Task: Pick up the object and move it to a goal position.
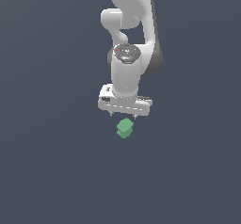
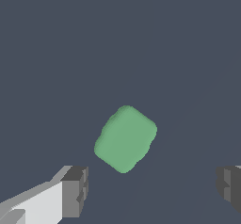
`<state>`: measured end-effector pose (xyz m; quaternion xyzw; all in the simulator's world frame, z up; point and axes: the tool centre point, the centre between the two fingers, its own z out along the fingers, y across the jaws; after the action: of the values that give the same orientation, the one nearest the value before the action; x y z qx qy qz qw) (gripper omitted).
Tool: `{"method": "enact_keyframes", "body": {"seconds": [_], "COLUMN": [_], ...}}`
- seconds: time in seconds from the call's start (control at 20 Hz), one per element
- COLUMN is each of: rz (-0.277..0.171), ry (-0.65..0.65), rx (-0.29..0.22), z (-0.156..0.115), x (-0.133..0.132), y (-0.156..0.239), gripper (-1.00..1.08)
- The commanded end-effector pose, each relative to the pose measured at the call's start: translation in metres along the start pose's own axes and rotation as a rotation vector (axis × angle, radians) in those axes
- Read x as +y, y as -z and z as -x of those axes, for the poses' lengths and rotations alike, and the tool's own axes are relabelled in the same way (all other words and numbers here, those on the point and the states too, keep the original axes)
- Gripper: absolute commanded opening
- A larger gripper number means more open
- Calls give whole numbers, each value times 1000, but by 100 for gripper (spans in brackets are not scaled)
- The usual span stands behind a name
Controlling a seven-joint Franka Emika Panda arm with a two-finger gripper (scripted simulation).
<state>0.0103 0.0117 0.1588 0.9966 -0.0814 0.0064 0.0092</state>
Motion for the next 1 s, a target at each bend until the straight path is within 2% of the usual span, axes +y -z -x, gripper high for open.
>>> {"method": "enact_keyframes", "body": {"seconds": [0.0,0.6,0.95], "rz": [-3,-12,-13], "ry": [-67,-403,-549], "rx": [-2,-14,-17], "z": [0,-1,-1], "x": [-2,-9,-12], "y": [-6,-35,-48], "gripper": [100,100,100]}}
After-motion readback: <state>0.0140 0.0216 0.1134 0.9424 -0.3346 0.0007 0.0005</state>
